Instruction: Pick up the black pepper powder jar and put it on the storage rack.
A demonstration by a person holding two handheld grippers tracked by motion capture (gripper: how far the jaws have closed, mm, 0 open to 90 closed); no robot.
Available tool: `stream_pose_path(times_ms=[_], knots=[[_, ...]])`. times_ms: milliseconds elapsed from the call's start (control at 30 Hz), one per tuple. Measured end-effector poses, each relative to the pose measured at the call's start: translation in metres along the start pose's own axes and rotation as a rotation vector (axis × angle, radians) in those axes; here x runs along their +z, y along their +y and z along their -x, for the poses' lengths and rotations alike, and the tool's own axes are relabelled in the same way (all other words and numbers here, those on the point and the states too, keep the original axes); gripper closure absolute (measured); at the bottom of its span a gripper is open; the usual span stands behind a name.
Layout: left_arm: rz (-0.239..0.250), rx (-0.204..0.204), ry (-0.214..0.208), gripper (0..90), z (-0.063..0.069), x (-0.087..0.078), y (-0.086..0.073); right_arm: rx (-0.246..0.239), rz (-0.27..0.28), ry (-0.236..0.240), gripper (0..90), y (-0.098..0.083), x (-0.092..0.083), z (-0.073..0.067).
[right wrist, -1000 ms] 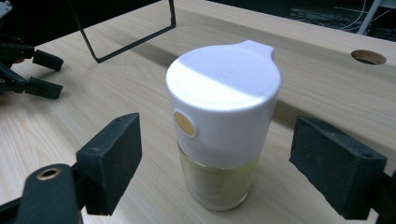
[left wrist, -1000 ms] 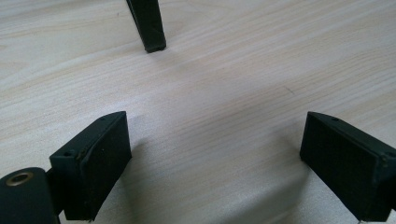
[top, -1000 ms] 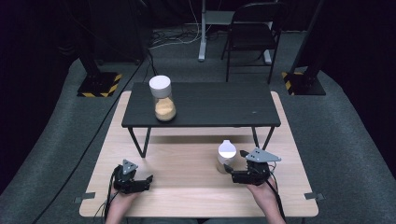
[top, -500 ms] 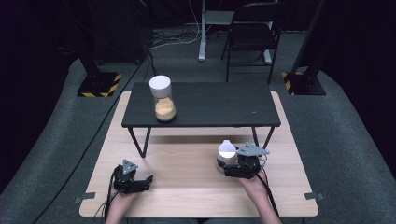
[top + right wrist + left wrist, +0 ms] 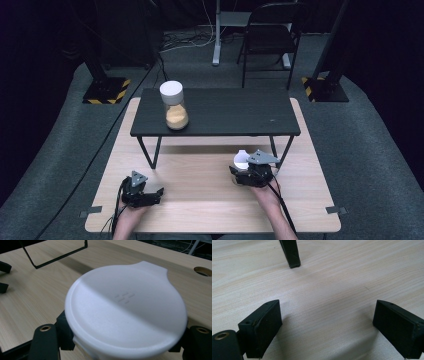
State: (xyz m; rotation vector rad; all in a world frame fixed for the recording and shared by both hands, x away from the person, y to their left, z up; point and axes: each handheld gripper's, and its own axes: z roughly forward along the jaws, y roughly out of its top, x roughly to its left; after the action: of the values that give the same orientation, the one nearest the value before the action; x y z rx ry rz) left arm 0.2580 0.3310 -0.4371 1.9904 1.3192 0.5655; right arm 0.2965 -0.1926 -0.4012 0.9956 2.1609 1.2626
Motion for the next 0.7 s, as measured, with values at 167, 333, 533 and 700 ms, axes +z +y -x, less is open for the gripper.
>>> stream_pose_path(times_ms=[167, 333, 533, 700], knots=[[0.000, 0.001, -0.001, 7.8, 0.000, 0.000, 0.000, 0.005, -0.018, 0.017, 29.6, 0.003, -0.005, -0.002], [-0.001, 0.001, -0.001, 7.8, 0.000, 0.000, 0.000, -0.003, -0.015, 0.044, 29.6, 0.008, -0.018, -0.002], [0.000, 0.001, 0.000, 7.8, 0.000, 0.000, 0.000, 0.015, -0.004, 0.073, 29.6, 0.016, -0.037, 0.000], [0.000, 0.001, 0.000, 7.8, 0.000, 0.000, 0.000, 0.013, 0.002, 0.080, 29.6, 0.024, -0.050, 0.000]])
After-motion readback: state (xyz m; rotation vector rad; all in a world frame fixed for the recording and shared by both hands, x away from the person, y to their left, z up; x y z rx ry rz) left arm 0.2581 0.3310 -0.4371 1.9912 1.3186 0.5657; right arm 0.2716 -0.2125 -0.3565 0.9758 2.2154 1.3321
